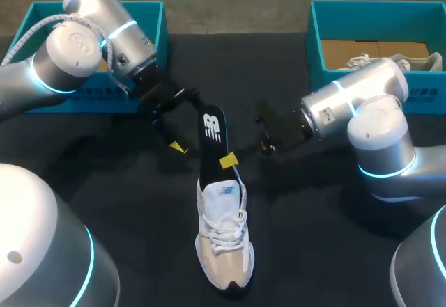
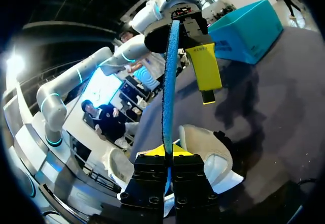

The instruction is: Take the shoe out of the shoebox, open the shoe tongue, remove and reinsert the insole, then place the shoe into the shoebox

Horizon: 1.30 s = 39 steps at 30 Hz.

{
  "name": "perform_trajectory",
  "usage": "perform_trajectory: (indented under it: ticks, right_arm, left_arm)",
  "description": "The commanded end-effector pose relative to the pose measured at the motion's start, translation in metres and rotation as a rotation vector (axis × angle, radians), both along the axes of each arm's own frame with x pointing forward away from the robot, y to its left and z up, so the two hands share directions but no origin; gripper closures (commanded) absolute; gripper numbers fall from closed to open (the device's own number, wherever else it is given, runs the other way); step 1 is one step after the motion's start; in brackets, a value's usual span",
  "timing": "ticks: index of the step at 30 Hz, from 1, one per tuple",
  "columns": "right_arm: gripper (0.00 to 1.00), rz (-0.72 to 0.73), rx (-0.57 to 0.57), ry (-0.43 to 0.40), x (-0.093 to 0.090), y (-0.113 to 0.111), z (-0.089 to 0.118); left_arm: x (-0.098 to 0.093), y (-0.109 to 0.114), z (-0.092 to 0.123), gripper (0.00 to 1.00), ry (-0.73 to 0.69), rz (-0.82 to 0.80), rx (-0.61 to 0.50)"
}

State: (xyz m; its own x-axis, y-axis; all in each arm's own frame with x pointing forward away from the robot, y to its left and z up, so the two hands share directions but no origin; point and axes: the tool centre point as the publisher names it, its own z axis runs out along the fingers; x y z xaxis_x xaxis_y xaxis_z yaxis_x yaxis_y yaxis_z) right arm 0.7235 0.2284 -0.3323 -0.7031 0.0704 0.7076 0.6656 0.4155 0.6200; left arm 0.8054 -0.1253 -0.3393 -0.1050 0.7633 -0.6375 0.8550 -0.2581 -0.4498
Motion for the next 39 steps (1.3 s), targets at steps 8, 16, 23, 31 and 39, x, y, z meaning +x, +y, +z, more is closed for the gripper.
perform_trajectory:
  ticks: [8, 16, 23, 31, 39]
  right_arm:
    - [1.0, -0.011, 0.005, 0.005, -0.014, 0.003, -0.011]
    - [1.0, -0.006, 0.005, 0.027, -0.023, 0.002, -0.024]
    - [1.0, -0.006, 0.003, 0.049, -0.034, 0.0, -0.034]
    - [1.0, -0.012, -0.004, 0.062, -0.045, 0.001, -0.039]
    - [0.78, -0.017, 0.005, 0.048, -0.039, 0.006, -0.025]
  left_arm:
    - [0.0, 0.0, 0.0, 0.0, -0.002, -0.001, 0.002]
    - [0.0, 0.0, 0.0, 0.0, -0.002, -0.001, 0.002]
    - [0.0, 0.0, 0.0, 0.0, -0.002, -0.001, 0.002]
    - [0.0, 0.0, 0.0, 0.0, -0.002, -0.001, 0.002]
    - [0.0, 0.0, 0.0, 0.0, -0.002, -0.001, 0.002]
